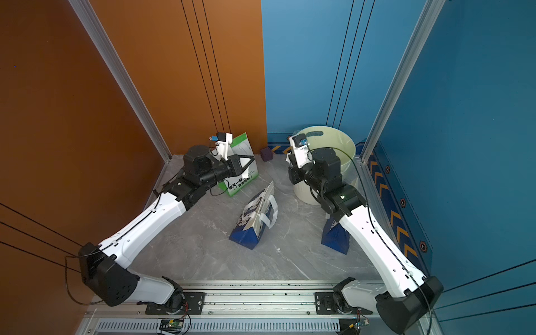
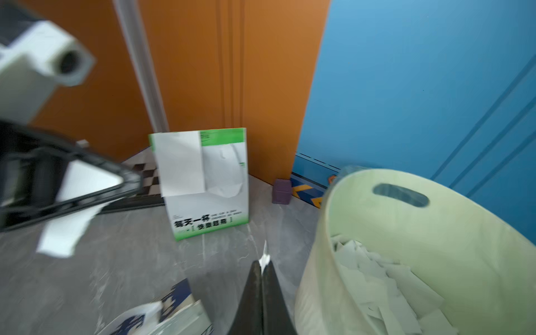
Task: Shred takeout receipts and throw away
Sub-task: Place the takeout receipt in the trash bin.
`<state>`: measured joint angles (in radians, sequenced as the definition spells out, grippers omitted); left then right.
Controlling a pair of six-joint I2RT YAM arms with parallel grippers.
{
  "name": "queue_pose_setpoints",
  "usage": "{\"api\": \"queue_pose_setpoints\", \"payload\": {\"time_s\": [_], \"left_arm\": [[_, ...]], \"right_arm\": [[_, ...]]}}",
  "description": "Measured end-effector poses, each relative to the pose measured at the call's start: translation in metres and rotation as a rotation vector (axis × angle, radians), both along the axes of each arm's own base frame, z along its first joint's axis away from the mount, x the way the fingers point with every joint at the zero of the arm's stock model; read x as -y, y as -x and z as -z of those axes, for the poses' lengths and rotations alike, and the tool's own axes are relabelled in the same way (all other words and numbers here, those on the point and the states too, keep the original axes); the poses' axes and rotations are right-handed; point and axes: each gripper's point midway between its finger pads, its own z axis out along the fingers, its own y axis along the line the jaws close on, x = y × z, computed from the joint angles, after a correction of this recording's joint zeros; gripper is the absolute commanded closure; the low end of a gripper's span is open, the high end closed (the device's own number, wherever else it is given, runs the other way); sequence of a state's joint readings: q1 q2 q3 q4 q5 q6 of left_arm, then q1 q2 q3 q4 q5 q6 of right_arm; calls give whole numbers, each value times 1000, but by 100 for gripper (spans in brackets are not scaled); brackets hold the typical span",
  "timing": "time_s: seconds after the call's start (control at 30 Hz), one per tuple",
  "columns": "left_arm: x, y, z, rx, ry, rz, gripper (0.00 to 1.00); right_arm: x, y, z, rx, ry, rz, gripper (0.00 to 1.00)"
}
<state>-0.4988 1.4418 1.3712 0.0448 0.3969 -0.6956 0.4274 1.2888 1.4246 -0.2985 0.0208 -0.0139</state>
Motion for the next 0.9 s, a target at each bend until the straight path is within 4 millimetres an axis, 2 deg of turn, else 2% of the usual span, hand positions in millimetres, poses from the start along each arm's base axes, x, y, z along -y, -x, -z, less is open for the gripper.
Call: {"api": "queue_pose_setpoints", "payload": {"time_s": [0.07, 0.13, 0.2, 0.27, 0.33, 0.43, 0.57, 0.7, 0.8, 0.9], "left_arm": [[1, -2, -6, 16, 15, 2, 100], [3, -3, -11, 31, 29, 5, 100], [5, -5, -16, 43, 44, 9, 100], [7, -7, -20, 47, 59, 14, 100], [9, -9, -21, 49, 70, 20, 100], [12, -13, -19, 41, 78, 24, 100], [15, -17, -14, 25, 84, 25, 100], [17, -20, -13, 7, 109, 28, 100], [20, -22, -18, -1, 149, 37, 100], [22, -23, -23, -12, 194, 50, 100]], "right_arm": [[26, -30, 8, -34, -31, 133, 100], [43, -53, 17, -62, -46, 217, 100], [55, -75, 28, -91, -54, 282, 92], [66, -97, 39, -128, -60, 335, 78], [73, -112, 45, -158, -61, 361, 69], [80, -121, 47, -185, -62, 381, 61], [81, -113, 35, -181, -65, 377, 55], [75, -91, 17, -171, -98, 321, 56], [51, -56, 0, -170, -172, 180, 56], [4, -11, -10, -187, -262, -34, 50]]}}
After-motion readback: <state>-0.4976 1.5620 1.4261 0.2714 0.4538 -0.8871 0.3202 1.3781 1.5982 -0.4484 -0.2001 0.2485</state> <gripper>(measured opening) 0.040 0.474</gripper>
